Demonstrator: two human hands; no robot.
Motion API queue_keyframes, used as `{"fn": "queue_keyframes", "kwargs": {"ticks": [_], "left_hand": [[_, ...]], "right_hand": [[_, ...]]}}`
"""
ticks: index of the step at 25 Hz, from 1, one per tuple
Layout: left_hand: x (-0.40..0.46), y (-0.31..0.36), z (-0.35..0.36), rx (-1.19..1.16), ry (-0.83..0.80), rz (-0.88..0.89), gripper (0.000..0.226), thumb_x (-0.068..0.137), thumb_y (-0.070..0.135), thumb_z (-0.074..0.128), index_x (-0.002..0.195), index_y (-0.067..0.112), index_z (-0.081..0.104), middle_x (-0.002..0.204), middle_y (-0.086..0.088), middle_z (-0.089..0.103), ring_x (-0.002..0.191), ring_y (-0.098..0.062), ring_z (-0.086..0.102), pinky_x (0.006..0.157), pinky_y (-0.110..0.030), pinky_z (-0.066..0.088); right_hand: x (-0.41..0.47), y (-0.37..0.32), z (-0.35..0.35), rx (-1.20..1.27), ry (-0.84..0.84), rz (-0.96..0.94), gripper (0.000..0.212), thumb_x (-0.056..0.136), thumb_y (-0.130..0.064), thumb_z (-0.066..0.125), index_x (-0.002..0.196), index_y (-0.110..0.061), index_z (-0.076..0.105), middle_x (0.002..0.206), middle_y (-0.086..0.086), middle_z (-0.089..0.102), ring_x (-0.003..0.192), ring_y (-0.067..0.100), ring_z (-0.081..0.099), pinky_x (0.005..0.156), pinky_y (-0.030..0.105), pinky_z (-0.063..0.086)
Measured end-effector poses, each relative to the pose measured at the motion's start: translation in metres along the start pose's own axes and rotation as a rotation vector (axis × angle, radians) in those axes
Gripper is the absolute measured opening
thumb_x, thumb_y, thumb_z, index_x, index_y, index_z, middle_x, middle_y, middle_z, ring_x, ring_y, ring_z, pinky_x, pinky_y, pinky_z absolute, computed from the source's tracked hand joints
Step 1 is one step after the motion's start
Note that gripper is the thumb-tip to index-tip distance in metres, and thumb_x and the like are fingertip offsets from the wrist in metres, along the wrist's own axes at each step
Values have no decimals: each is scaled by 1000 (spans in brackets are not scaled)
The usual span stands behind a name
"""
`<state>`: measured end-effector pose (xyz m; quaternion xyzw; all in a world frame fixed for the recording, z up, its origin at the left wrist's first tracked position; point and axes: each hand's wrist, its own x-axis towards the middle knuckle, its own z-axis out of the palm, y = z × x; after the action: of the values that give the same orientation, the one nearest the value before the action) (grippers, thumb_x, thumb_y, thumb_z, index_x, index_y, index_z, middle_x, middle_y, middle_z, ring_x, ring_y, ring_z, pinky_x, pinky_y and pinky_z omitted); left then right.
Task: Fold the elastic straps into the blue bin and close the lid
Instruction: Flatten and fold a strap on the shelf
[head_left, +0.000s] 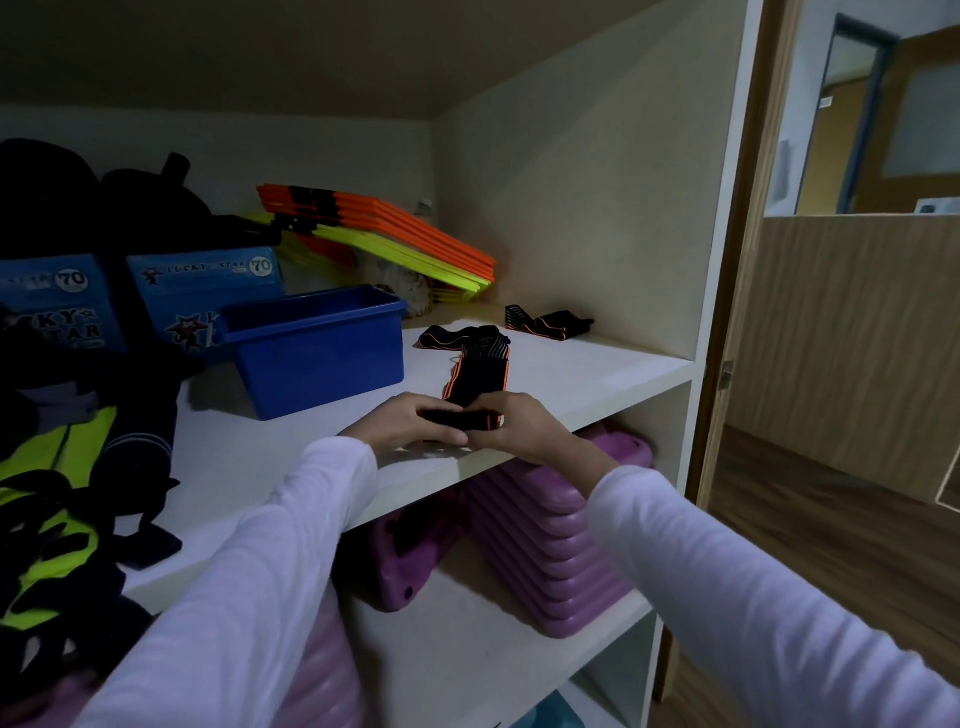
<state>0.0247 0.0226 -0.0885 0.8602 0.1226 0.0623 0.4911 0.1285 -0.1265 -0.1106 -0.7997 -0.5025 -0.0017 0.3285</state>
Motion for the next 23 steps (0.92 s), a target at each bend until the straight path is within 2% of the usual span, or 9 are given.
{"fn": "queue_keyframes", "kwargs": {"ticks": [3,8,10,13,15,17,18,20,23], "left_hand": [[1,-2,1,163,30,35,37,74,13,77,106,26,64,98,5,66,93,-9,61,74,-13,44],[9,0,2,55,133,-28,27,86,13,66,105,12,46,87,-2,55,71,-6,55,47,-5,44],[10,1,3,-11,156,-48,23,88,14,64,104,11,48,89,-3,58,72,-7,57,51,-6,46],[10,3,5,-169,148,-44,11,90,9,60,100,10,56,91,-4,63,78,-11,62,61,-11,54],[13,1,7,-223,183,-47,18,89,7,60,106,2,57,90,-8,65,81,-18,65,67,-17,58],[18,-1,8,-207,253,-82,37,86,11,66,118,-5,54,96,-17,65,92,-33,67,87,-36,58],[20,-1,8,-173,281,-100,43,84,13,68,121,-3,53,98,-19,64,97,-37,66,93,-43,54],[23,-1,9,-106,308,-122,44,81,19,72,119,5,54,96,-19,63,97,-37,66,94,-43,51],[30,-4,9,-62,318,-144,37,76,26,74,105,12,57,102,-20,65,98,-34,66,96,-46,51]], "right_hand": [[4,0,-5,156,18,120,35,84,-35,65,111,-13,64,84,-1,59,82,17,54,61,21,37],[11,2,-8,314,35,235,45,86,-39,62,120,-10,59,104,9,64,94,20,58,75,26,45],[15,6,-7,345,49,272,45,88,-40,59,119,-8,60,105,10,65,97,24,61,79,32,46],[19,8,-6,379,48,311,35,90,-39,57,101,-6,65,87,6,61,85,23,58,73,29,44],[22,9,-5,394,55,358,31,90,-38,58,77,-10,59,71,2,56,70,20,55,65,25,43],[25,10,-4,378,83,407,41,88,-38,60,58,-14,47,58,1,49,55,14,48,55,22,37],[27,10,-3,365,100,428,46,88,-38,61,54,-14,42,55,1,46,51,13,46,53,22,35],[32,11,-1,338,127,457,51,86,-38,63,50,-14,36,50,2,43,47,13,43,51,23,33],[39,11,2,260,180,464,55,85,-36,65,50,-14,30,49,1,38,45,12,37,45,21,27]]}}
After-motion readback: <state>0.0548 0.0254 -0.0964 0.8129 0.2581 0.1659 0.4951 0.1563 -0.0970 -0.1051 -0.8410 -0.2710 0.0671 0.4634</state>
